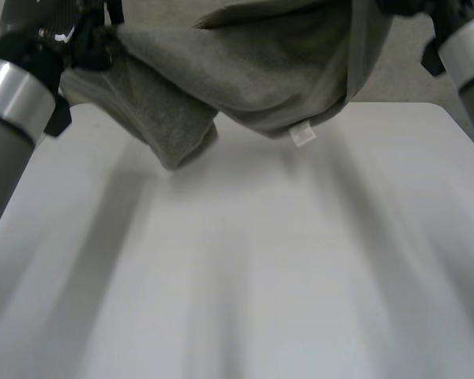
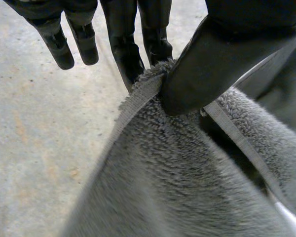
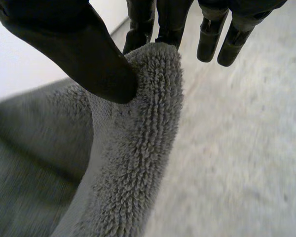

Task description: Fold the towel.

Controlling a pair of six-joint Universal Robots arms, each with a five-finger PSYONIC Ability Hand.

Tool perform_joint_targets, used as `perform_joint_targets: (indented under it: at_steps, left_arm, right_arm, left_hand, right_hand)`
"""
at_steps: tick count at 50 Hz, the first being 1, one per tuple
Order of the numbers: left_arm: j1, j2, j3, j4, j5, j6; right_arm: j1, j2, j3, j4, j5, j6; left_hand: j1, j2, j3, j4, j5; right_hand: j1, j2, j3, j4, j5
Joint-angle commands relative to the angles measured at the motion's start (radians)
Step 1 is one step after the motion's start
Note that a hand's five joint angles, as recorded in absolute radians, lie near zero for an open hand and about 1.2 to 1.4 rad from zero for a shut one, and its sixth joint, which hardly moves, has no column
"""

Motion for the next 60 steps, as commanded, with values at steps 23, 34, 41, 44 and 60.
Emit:
perform_joint_targets:
  at_steps: [23, 34, 41, 44, 60]
  left_arm:
    - [-0.189, -0.095, -0.419, -0.07, 0.034, 0.006]
    - [-0.001, -0.145, -0.196, -0.067, 0.04, 0.01]
    - [0.013, -0.332, -0.022, -0.087, 0.047, 0.048]
    - [0.016, -0.436, 0.066, -0.125, 0.053, 0.101]
    - [0.036, -0.757, 0.394, -0.268, 0.198, 0.276]
  right_arm:
    - [-0.07, 0.308, -0.081, 0.503, -0.049, -0.391]
    - [0.012, 0.263, 0.035, 0.498, -0.052, -0.321]
    - [0.015, 0.333, -0.025, 0.469, -0.047, -0.328]
    - [0.013, 0.376, -0.065, 0.452, -0.033, -0.33]
    - [-0.001, 0.531, -0.238, 0.468, 0.013, -0.386]
  left_hand:
    - [-1.095, -1.134, -0.044, -0.052, -1.134]
    - [-1.094, -1.133, -0.044, -0.052, -1.133]
    - [-1.091, -1.13, -0.044, -0.052, -1.13]
    - [-1.088, -1.127, -0.044, -0.052, -1.127]
    - [-1.009, -1.048, -0.044, -0.052, -1.048]
  right_hand:
    - [-1.134, -1.105, -0.007, -0.007, -1.152]
    - [-1.134, -1.105, -0.007, -0.007, -1.152]
    - [-1.134, -1.105, -0.007, -0.007, -1.152]
    - [-1.134, -1.105, -0.007, -0.007, -1.152]
    - [-1.085, -1.056, -0.007, -0.007, -1.104]
